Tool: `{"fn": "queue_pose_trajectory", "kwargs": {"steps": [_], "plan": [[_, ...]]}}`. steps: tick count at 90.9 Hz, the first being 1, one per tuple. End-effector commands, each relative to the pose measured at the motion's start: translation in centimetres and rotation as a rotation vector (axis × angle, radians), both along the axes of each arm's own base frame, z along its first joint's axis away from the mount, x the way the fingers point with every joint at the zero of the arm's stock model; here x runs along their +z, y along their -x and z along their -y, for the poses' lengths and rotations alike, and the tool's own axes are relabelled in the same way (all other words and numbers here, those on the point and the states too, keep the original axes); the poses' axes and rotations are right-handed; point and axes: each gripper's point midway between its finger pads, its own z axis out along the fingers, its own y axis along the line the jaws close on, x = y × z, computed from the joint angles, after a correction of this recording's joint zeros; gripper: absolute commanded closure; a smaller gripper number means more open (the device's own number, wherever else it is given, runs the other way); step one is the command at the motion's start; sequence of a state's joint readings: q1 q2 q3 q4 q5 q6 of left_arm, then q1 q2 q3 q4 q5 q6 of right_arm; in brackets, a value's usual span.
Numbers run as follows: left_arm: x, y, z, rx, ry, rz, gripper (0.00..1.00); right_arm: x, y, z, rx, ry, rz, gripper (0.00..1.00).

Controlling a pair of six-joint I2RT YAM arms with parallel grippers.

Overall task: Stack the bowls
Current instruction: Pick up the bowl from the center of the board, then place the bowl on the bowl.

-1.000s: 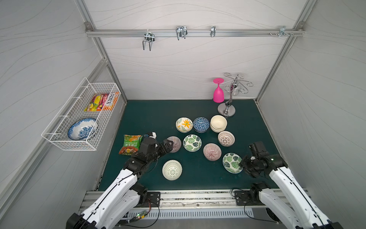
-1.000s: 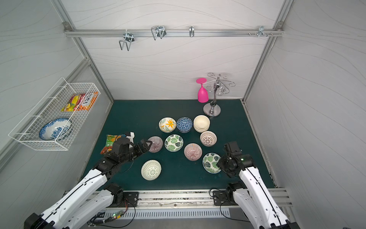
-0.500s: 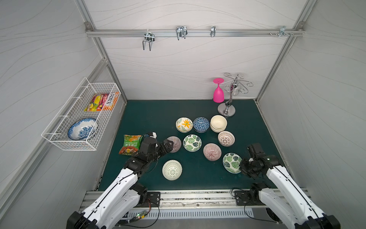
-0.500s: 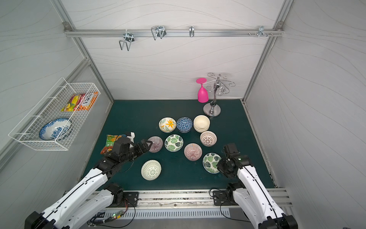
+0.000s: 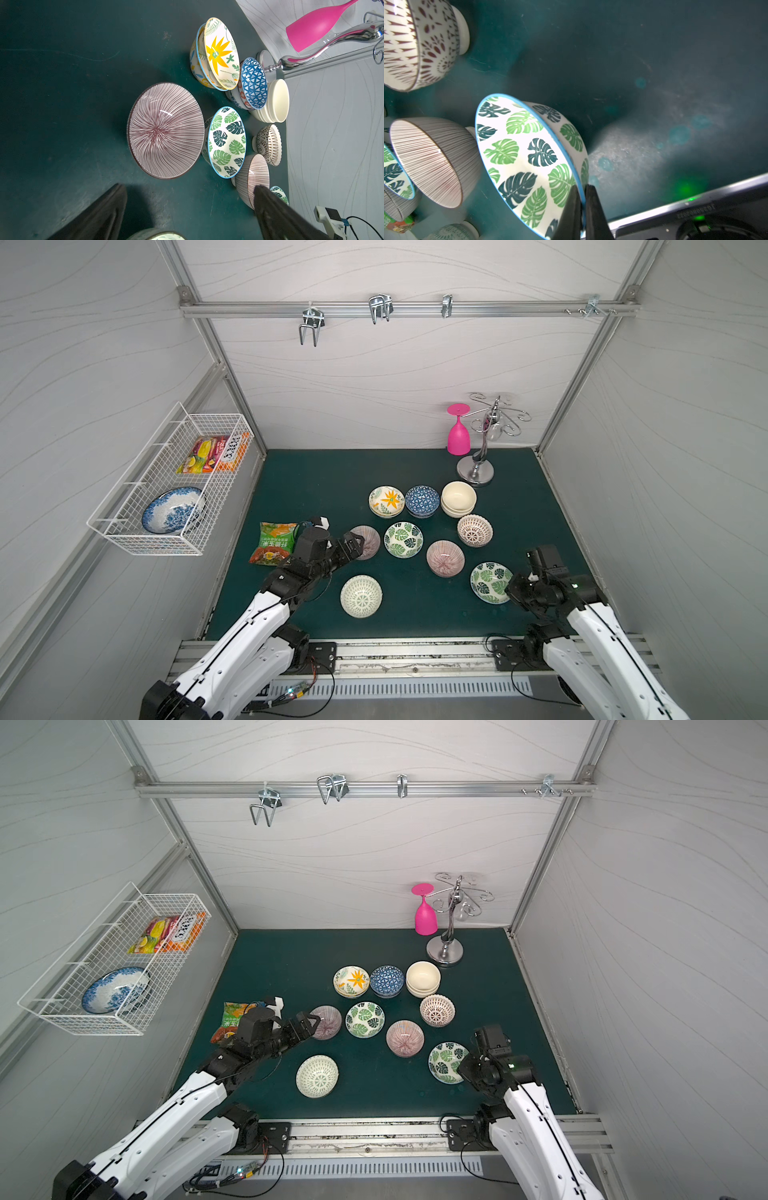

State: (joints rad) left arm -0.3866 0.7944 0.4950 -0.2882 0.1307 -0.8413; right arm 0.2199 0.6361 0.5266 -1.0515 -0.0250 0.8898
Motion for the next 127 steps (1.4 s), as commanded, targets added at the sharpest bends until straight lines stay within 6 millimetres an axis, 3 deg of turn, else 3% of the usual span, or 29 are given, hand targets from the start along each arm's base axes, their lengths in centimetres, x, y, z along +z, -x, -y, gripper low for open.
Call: {"fn": "queue_pose_trajectory", "kwargs": {"steps": [1,18,37,43,54,61,75,90,104,127], "plan": [[1.6,-0.9,0.2,-0.003,0.013,0.054,0.00,1.9,0.5,0.4,-0.008,0.007,0.027,1.00],[1.5,-0.9,0.5,-0.011,0.017,0.049,0.00,5.8,-1.2,-1.5,0.055,-0.095,0.168,1.00],[1.5,-1.0,0.6,-0.019,0.020,0.048,0.00,10.6,-5.6,-6.0,0.212,-0.199,0.304,1.00],[1.4,-1.0,0.6,-0.020,0.021,0.047,0.00,12.6,-7.1,-7.8,0.294,-0.156,0.368,1.00],[1.5,-1.0,0.7,-0.024,0.021,0.047,0.00,15.3,-9.4,-13.3,0.483,-0.078,0.431,1.00],[1.5,-1.0,0.7,-0.024,0.021,0.048,0.00,15.9,-10.4,-16.5,0.574,-0.063,0.439,1.00],[1.6,-1.0,0.7,-0.027,0.019,0.052,0.00,15.5,-13.0,-21.9,0.641,-0.104,0.425,1.00],[1.7,-1.0,0.6,-0.026,0.016,0.060,0.00,13.1,-14.9,-25.1,0.669,-0.120,0.387,1.00],[1.9,-1.2,0.8,-0.033,0.016,0.067,0.00,10.7,-16.0,-26.4,0.681,-0.108,0.357,1.00],[2.0,-1.7,1.1,-0.048,0.009,0.071,0.00,7.4,-16.4,-26.7,0.670,-0.100,0.309,1.00]]}}
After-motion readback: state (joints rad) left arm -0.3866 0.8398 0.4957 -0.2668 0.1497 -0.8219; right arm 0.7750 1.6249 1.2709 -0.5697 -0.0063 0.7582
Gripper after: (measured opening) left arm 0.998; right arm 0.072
